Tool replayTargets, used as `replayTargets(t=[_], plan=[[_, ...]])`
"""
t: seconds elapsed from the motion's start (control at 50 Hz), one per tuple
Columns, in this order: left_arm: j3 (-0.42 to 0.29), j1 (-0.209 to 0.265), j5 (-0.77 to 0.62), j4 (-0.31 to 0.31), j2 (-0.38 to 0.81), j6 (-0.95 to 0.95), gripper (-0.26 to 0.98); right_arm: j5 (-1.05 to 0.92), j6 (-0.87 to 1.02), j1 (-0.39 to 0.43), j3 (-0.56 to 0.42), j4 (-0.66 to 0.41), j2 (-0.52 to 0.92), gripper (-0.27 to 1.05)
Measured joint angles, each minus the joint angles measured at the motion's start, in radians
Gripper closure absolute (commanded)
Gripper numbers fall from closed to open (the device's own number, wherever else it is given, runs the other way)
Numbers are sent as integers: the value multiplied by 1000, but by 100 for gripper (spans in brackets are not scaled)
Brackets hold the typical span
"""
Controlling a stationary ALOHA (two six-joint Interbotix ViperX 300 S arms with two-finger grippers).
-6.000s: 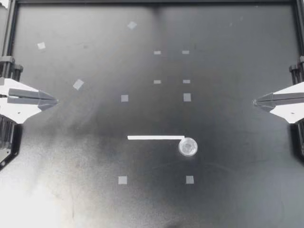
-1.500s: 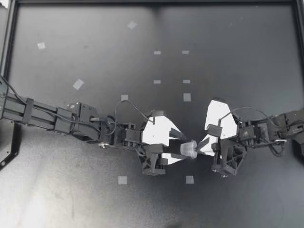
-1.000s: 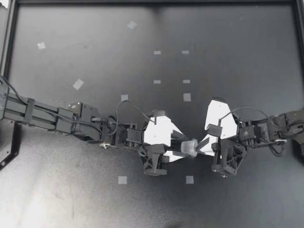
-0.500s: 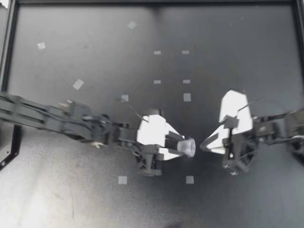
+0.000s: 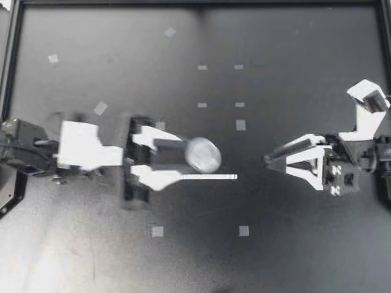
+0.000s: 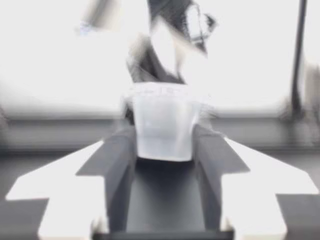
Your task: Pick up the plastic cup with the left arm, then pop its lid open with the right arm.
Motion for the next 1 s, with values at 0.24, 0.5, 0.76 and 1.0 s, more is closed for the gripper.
replayTargets(t=[0.24,0.5,0.76,1.0], plan=[[-8,0,-94,-43,64,11,57,-337,176,0,-179,-11,308,10],[-31,-2,-35,-43,74,17,57,-433,210,0,-216,-12,390,10],[-31,-2,-28,-43,74,18,57,-396,198,-6,-216,-26,354,10],[-32,0,-28,-43,74,18,57,-390,186,-25,-222,-67,318,10]])
